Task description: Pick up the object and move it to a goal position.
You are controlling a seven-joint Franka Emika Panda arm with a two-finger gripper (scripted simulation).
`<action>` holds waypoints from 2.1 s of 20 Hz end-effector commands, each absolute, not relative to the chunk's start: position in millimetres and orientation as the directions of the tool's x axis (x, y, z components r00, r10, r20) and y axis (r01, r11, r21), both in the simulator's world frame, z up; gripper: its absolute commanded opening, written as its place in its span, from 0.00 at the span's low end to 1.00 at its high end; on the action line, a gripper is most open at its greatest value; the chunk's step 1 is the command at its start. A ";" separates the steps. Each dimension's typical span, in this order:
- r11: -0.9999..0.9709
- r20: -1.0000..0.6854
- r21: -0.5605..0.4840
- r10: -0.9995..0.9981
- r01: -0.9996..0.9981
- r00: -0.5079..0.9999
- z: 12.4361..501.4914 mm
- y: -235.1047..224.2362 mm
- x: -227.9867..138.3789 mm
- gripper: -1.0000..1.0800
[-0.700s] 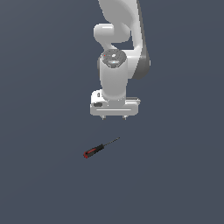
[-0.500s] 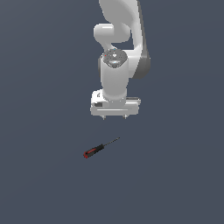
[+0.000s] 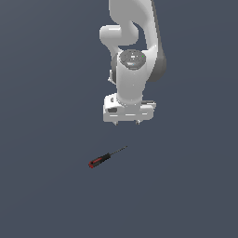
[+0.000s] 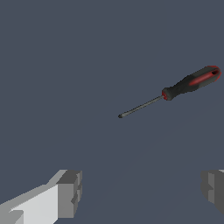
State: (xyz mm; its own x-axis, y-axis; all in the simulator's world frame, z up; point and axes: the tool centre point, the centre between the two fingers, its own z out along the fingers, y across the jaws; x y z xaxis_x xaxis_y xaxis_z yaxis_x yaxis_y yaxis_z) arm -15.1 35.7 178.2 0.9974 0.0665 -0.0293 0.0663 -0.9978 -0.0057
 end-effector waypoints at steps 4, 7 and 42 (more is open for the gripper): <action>-0.999 -0.029 -0.007 0.034 0.034 0.999 175.3 32.5 -12.4 0.96; -1.000 -0.029 -0.008 -0.004 -0.004 1.000 171.8 30.3 -9.0 0.96; -0.567 -0.006 0.000 -0.823 -0.823 0.567 72.3 -44.5 62.1 0.96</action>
State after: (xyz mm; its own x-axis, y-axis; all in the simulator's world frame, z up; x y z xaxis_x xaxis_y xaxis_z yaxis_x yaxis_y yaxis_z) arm 60.3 -42.2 75.1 0.5901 -0.8073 -0.0081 -0.8073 -0.5902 -0.0003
